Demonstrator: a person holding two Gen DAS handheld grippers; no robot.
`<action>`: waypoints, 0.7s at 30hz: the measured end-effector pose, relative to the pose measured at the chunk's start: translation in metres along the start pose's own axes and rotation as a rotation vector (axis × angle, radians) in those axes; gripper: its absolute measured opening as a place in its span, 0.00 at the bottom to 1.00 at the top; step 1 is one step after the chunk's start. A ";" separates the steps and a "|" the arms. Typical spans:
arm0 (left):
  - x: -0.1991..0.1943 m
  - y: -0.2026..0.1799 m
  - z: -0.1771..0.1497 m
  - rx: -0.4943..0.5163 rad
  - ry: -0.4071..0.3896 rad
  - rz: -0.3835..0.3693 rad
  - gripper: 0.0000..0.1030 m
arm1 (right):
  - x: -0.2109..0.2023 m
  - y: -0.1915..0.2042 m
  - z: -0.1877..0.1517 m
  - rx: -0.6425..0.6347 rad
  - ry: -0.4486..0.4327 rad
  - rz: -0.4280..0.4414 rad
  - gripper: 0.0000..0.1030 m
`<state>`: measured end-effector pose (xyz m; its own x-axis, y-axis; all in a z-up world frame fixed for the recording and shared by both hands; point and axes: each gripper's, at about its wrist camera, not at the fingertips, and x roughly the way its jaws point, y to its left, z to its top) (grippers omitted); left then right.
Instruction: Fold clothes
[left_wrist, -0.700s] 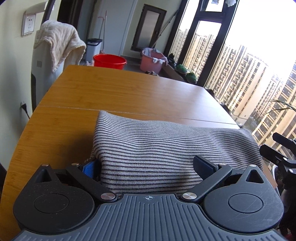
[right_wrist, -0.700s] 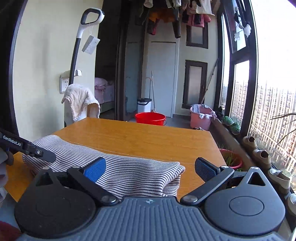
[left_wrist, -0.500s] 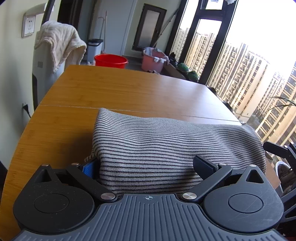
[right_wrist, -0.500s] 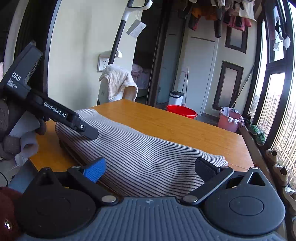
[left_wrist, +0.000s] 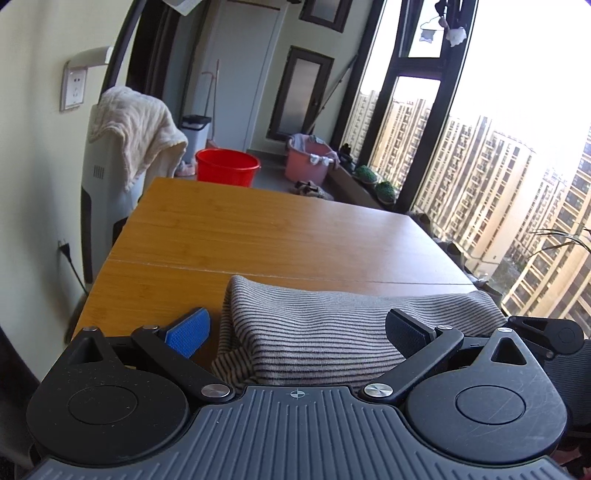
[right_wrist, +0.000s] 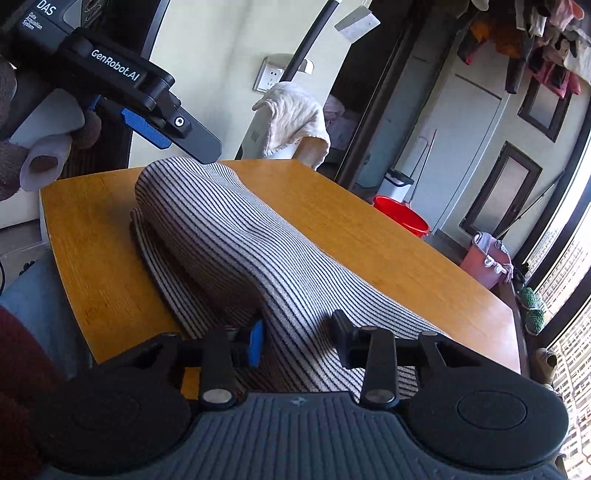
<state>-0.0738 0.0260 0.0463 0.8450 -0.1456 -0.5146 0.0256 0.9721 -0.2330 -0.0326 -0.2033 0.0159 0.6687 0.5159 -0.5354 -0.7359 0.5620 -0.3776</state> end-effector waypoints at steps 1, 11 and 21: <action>-0.003 -0.001 0.000 0.004 -0.004 -0.009 1.00 | 0.003 -0.005 0.005 -0.025 -0.001 -0.010 0.25; 0.044 -0.034 0.015 0.101 0.073 -0.123 1.00 | 0.102 -0.131 0.104 0.292 -0.149 -0.404 0.32; 0.117 -0.049 0.007 0.122 0.222 -0.115 1.00 | 0.055 -0.095 -0.011 0.630 -0.006 -0.082 0.55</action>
<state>0.0276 -0.0369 0.0035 0.6954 -0.2796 -0.6620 0.1900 0.9600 -0.2059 0.0735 -0.2355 0.0137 0.7224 0.4574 -0.5185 -0.4795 0.8717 0.1009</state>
